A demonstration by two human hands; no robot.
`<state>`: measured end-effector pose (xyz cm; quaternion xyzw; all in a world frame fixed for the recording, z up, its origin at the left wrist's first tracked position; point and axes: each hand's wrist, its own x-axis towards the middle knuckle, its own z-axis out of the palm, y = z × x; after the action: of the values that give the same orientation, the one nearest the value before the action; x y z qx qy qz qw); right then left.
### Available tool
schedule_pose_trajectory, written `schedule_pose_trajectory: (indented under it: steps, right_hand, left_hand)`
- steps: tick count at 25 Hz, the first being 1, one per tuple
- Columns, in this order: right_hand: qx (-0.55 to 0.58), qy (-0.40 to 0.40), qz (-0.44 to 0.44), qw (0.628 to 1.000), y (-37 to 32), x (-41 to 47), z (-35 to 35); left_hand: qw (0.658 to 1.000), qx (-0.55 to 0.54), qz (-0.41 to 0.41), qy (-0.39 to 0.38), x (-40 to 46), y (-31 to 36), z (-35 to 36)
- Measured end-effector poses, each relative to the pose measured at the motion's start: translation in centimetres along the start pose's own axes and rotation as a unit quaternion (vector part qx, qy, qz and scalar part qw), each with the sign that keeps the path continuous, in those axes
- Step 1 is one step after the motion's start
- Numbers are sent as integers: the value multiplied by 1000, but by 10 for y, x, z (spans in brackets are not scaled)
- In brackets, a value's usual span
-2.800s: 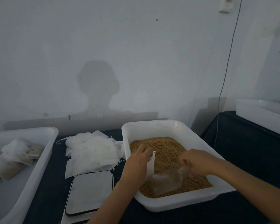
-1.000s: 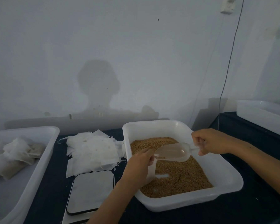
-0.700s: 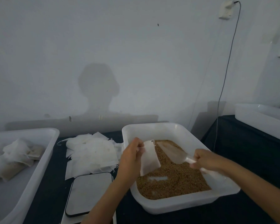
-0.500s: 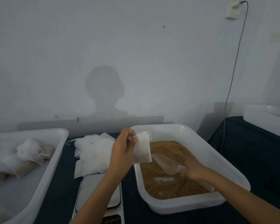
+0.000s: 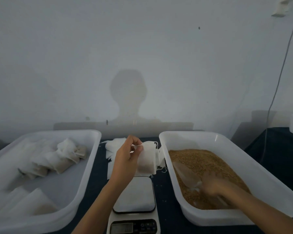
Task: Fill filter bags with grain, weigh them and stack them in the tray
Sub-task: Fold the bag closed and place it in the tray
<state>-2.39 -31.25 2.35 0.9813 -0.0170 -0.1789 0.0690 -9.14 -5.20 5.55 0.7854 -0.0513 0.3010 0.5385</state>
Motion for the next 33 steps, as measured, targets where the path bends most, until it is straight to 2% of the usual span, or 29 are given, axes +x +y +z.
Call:
schedule_pose_trajectory:
  steps: [1, 2, 3, 4, 5, 6, 8, 9, 15, 18, 21, 23, 27, 30, 33]
  right_hand:
    - [41, 65, -23, 997, -6, -7, -9]
    - [116, 155, -72, 978, -17, -15, -18]
    - [227, 238, -133, 935, -30, -25, -24]
    - [343, 282, -192, 875, -45, -39, -30]
    - [432, 270, -244, 825, -61, -51, -35]
    - [481, 214, -293, 798, -78, -63, -39]
    - [507, 83, -323, 795, -111, -75, -33]
    - [513, 56, -321, 794, -125, -78, -27]
    - [592, 146, -286, 739, -148, -67, 7]
    - [608, 192, -273, 720, -151, -61, 22]
    - [630, 201, -267, 701, -155, -52, 36]
    - [622, 202, -272, 706, -156, -43, 45]
    - [590, 220, -290, 721, -156, -33, 59]
    - [584, 233, -317, 710, -155, -32, 64]
    - [610, 207, -331, 690, -151, -27, 67]
  left_hand:
    - [1000, -3, -1, -2, -1, -2, -5]
    - [1000, -5, 0, -2, -2, -3, -11]
    - [1000, -11, 0, -3, -3, -5, -17]
    - [1000, -18, -1, -6, -4, -7, -22]
    - [1000, -25, -2, -8, -5, -9, -27]
    - [1000, -30, -2, -10, -6, -11, -30]
    - [999, -44, 0, -12, -10, -16, -36]
    - [999, -52, 1, -13, -13, -19, -37]
    - [995, -103, -11, 13, -29, -39, -30]
    - [987, -142, -77, 21, -34, -53, -22]
    - [989, -93, -115, -14, -43, -68, -15]
    - [994, -45, -102, -20, -48, -74, -12]
    - [994, -23, -99, -27, -51, -83, -13]
    - [996, -3, -79, -41, -52, -86, -13]
    - [995, -33, -92, -29, -51, -90, -19]
